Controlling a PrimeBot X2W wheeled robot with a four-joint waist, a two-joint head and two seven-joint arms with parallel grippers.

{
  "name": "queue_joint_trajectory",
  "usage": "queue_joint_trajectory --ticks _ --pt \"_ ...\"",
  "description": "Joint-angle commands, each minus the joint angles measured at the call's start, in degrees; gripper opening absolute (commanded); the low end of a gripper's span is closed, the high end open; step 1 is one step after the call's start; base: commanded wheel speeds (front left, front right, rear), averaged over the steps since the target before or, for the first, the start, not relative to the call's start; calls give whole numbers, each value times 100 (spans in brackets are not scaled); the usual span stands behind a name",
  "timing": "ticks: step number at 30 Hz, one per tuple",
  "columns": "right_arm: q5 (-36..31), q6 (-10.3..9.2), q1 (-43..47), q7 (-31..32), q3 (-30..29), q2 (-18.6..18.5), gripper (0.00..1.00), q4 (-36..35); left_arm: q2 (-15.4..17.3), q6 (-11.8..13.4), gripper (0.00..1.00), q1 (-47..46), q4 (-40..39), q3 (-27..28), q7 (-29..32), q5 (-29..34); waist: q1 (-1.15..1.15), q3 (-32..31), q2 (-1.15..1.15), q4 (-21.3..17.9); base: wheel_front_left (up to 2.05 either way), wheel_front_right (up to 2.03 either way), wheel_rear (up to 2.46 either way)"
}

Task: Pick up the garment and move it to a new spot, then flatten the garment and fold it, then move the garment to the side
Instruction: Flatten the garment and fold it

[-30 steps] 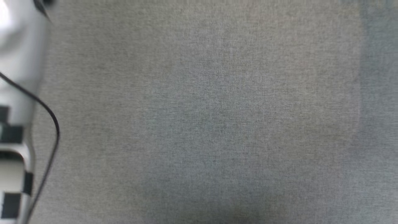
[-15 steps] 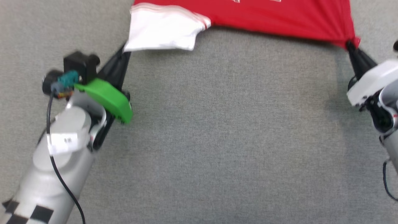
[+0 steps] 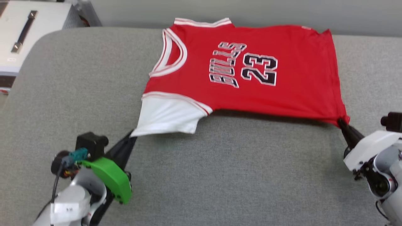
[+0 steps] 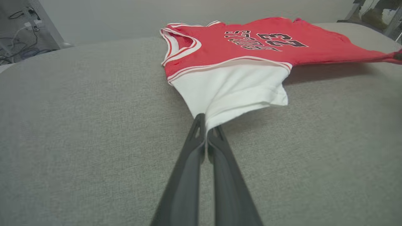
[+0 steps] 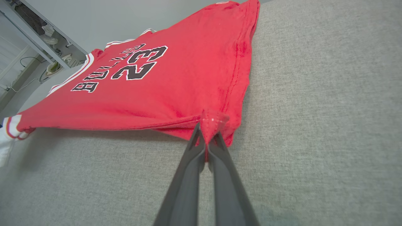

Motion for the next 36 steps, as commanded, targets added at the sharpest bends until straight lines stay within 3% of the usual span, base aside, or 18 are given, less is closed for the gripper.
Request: queue_joint_trajectory --ticks 1,18,21,27,31,36 --pt "98 -5 204 40 -2 -46 0 -41 87 49 0 245 -153 -24 66 -93 1 -389 0 14 0 0 0" --pt "414 -5 2007 421 -50 -530 0 -1131 831 33 0 2121 -1708 -333 1171 -1130 1 -1273 0 -165 0 0 0" --pt "372 -5 2592 515 -214 -617 0 -1545 1140 -9 0 2482 -2075 -396 1518 -1445 1 -1413 0 -172 0 0 0" --pt "180 -5 3193 666 -584 -668 0 -2097 1351 37 0 2804 -2430 -468 1788 -1684 1 -1411 0 -173 0 0 0" --pt "-26 -5 3376 727 -1014 -568 0 -2411 1332 80 0 2686 -2602 -340 1642 -1634 1 -1324 0 -178 0 0 0" --pt "-454 -5 3267 1129 -1688 -316 0 -2916 1034 16 0 1763 -2595 -196 1569 -1403 1 -997 0 -174 0 0 0"
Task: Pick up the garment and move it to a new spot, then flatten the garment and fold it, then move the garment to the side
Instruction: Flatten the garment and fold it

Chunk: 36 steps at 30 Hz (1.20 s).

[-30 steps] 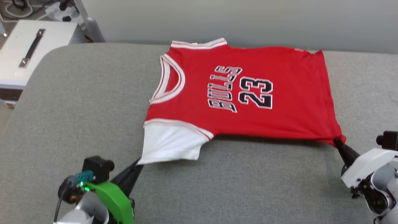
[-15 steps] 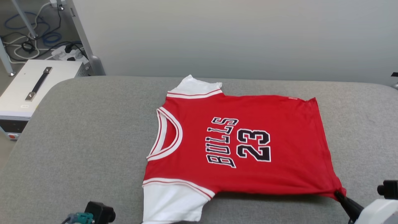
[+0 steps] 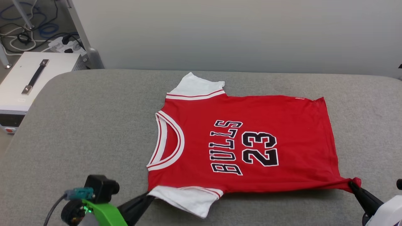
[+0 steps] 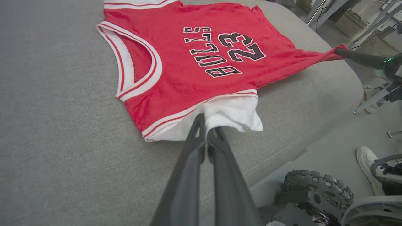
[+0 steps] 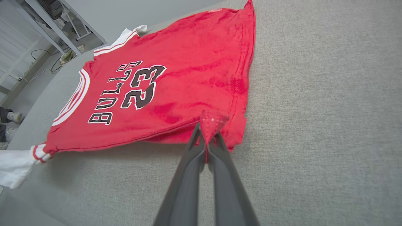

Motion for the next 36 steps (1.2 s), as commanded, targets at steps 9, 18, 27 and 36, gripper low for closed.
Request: queue_joint_trajectory --ticks 9,18,27,36 --pt "-623 -5 -863 909 -658 471 0 -445 -413 -217 0 -1878 706 102 219 277 1 946 0 -57 0 0 0" --pt "-945 -5 -1551 1341 -677 680 0 -87 -644 -322 0 -2772 1620 -53 302 333 1 1414 0 -137 0 0 0" --pt "-1093 -5 -2053 1508 -529 777 0 342 -805 -370 0 -3419 2514 -292 243 379 1 1707 0 -243 0 0 0" --pt "-1088 -5 -2404 1415 -402 868 30 778 -1104 -382 100 -3907 3502 -604 36 439 1 1878 0 -287 0 0 0"
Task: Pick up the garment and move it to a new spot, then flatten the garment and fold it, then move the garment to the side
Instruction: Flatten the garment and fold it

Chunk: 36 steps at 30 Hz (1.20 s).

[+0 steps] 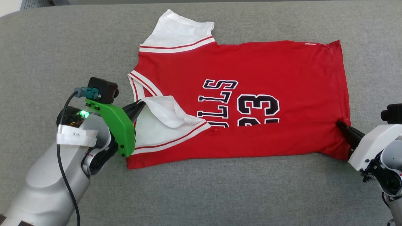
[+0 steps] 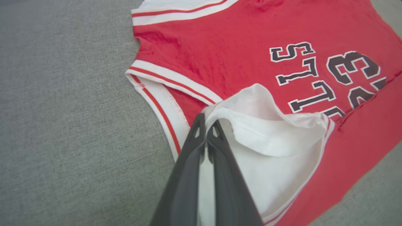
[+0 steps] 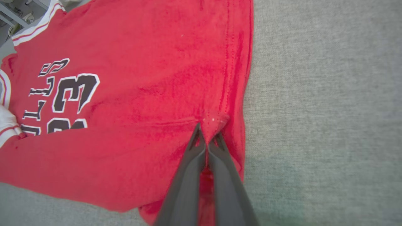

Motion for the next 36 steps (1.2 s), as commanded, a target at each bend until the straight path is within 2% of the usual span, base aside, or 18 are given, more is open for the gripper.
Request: queue_joint_trajectory --ticks 1,11,16,20,22,28,33,36 --pt "-35 -4 -114 -96 8 27 100 66 -68 -22 100 -168 196 -11 -111 114 -1 -7 0 -7 0 0 0" --pt "-106 -4 -26 -591 237 -59 100 212 -589 132 100 -143 1273 143 -1163 169 -1 -596 0 39 0 0 0" --pt "-315 -4 211 -801 287 -186 100 47 -708 218 100 125 1270 240 -1465 41 -1 -966 0 97 0 0 0" --pt "-630 -4 482 -801 272 -258 100 -178 -723 409 100 465 1005 296 -1564 -52 -1 -1234 0 141 0 0 0" --pt "-771 -4 638 -695 211 -231 100 -293 -703 567 100 705 816 358 -1546 -153 -1 -1355 0 148 0 0 0" --pt "-1176 -4 1126 -57 -64 6 100 -844 -503 1252 100 1532 -48 396 -1185 -325 -1 -1533 0 126 0 0 0" --pt "-1658 -4 1438 745 -479 351 100 -1356 -154 1942 100 2136 -867 247 -534 -295 -1 -1464 0 61 0 0 0" --pt "-1936 -4 1550 1205 -694 536 100 -1671 -38 2161 100 2328 -1293 203 -232 -358 -1 -1339 0 36 0 0 0"
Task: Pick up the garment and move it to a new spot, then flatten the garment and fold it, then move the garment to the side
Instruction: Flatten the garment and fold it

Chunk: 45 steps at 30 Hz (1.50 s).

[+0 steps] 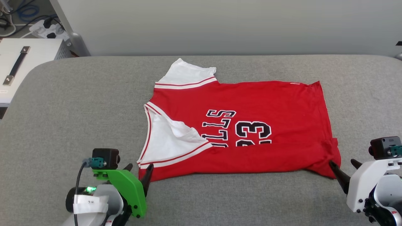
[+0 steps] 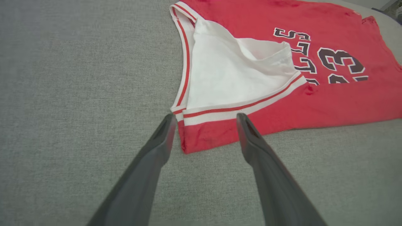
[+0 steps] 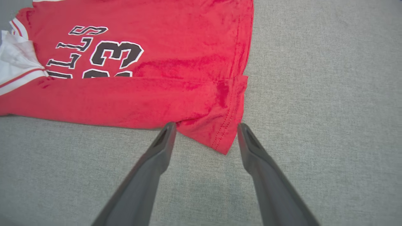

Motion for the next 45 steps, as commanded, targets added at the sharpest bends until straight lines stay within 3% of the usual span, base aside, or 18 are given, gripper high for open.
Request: queue_joint_trajectory --ticks 1,5,12,19,26,27,28,29,32,39,45 --pt "-115 -4 64 144 -80 92 100 -173 74 108 100 98 -127 2 103 -50 0 131 0 -38 0 0 0" --pt "-278 -4 88 400 -240 248 100 -504 194 352 100 132 -323 -21 360 -28 0 317 0 -92 0 0 0" --pt "-345 -4 65 559 -300 350 100 -716 213 542 100 22 -258 -21 526 3 0 620 0 -203 0 0 0" --pt "-358 -4 -49 591 -239 333 100 -792 152 564 100 -167 98 -12 516 40 0 903 0 -311 0 0 0" --pt "-381 -4 -81 533 -267 350 100 -752 94 419 100 -290 486 -140 690 9 0 1033 0 -342 0 0 0" --pt "-384 -4 -81 527 -266 347 100 -739 81 375 78 -286 543 -177 767 -26 0 1027 0 -337 0 0 0" --pt "-390 -4 -76 522 -270 342 100 -716 54 318 36 -274 604 -214 854 -83 0 1003 0 -324 0 0 0" --pt "-403 -4 -67 520 -277 334 100 -695 28 275 0 -259 633 -245 916 -127 0 974 0 -310 0 0 0" --pt "-491 -4 -35 519 -309 275 100 -631 -26 191 0 -205 643 -304 1002 -210 0 848 0 -242 0 0 0" --pt "-617 -4 -117 607 -311 220 100 -432 -125 104 0 -118 306 -90 512 -298 0 670 0 -73 0 0 0" --pt "-664 -4 -384 658 -406 262 100 39 8 212 0 -156 -187 -18 394 -177 0 697 0 67 0 0 0"
